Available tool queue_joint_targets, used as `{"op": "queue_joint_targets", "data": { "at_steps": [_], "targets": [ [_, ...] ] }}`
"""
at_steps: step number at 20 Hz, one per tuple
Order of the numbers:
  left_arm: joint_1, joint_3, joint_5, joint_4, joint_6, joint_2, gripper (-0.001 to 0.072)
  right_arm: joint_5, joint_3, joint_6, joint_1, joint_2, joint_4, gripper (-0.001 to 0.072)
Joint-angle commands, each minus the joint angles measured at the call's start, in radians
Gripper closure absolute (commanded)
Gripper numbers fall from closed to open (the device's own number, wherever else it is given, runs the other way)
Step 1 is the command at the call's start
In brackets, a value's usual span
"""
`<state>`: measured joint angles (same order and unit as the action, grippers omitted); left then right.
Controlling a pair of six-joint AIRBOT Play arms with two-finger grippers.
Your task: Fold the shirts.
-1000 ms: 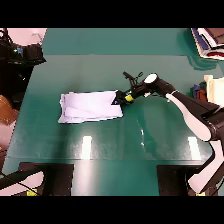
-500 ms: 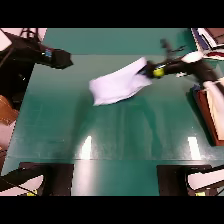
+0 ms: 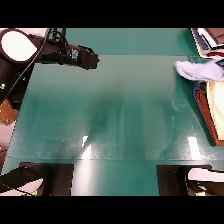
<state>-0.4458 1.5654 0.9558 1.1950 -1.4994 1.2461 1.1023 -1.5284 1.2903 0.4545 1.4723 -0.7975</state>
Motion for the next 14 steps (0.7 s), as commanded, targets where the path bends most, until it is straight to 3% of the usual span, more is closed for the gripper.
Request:
{"op": "queue_joint_targets", "data": {
  "at_steps": [1, 8, 14],
  "targets": [
    [-0.016, 0.000, -0.043, -0.005, -0.020, 0.001, 0.0681, -0.055, -0.001, -0.020, 0.121, -0.007, -0.006, 0.0694],
    [-0.016, -0.001, -0.043, -0.004, -0.019, 0.013, 0.0681, -0.077, -0.223, -0.019, 0.126, -0.007, -0.007, 0.0695],
    [-0.016, -0.001, -0.043, -0.002, -0.019, 0.013, 0.0680, 0.105, -0.442, -0.014, 0.169, -0.013, -0.013, 0.0694]
  ]
}}
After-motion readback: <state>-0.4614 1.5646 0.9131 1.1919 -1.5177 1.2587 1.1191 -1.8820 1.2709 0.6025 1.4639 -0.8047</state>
